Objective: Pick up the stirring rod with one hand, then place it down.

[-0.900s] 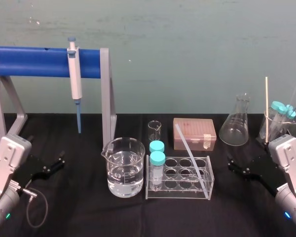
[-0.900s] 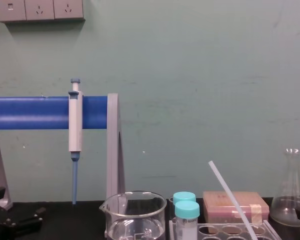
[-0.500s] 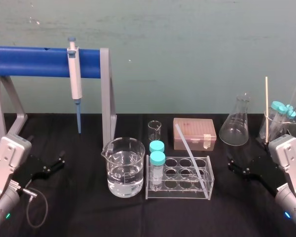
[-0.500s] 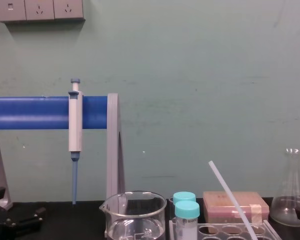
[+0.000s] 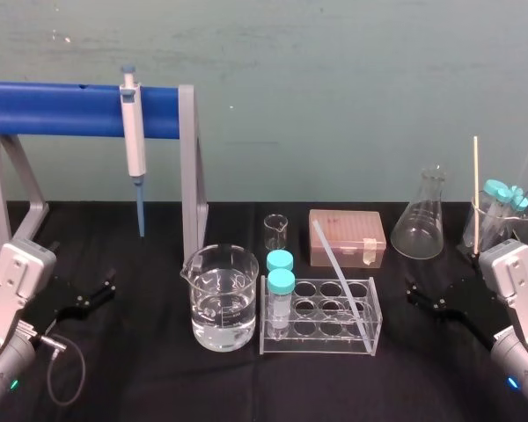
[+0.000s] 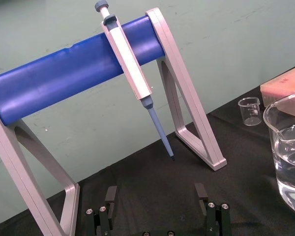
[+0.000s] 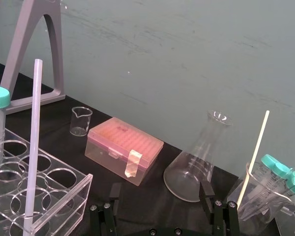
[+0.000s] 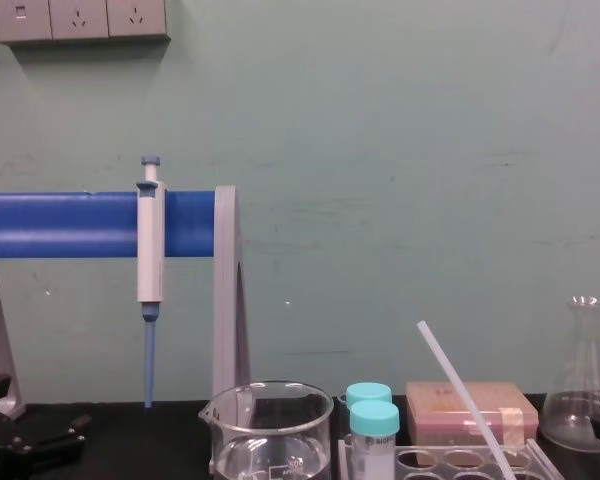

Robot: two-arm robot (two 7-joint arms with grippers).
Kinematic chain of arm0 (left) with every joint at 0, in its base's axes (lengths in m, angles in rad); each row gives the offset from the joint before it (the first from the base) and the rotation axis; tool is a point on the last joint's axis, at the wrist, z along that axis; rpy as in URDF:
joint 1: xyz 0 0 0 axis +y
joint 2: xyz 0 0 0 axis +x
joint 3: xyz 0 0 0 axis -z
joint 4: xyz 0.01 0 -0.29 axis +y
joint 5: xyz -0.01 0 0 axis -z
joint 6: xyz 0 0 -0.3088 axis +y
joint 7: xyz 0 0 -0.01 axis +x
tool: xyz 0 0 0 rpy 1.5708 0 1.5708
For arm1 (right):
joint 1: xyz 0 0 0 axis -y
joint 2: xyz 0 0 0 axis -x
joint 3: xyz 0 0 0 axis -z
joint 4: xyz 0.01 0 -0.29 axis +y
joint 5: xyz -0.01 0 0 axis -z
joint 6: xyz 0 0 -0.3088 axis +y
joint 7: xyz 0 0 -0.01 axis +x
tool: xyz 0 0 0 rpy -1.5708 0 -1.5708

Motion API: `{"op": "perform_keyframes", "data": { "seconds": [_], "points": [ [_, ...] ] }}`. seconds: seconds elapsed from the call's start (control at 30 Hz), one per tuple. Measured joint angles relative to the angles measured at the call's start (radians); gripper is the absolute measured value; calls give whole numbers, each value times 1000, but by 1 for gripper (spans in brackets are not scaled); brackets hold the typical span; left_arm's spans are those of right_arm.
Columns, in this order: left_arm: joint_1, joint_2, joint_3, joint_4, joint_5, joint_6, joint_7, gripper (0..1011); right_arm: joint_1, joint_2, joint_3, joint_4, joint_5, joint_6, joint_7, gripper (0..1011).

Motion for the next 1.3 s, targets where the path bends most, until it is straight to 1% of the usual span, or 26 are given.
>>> {"op": "perform_keyframes", "data": {
  "seconds": [1.3],
  "points": [
    [0, 0, 0, 0, 0, 0, 0, 1000, 0, 0, 0, 0, 0, 0, 0, 1000]
  ]
}}
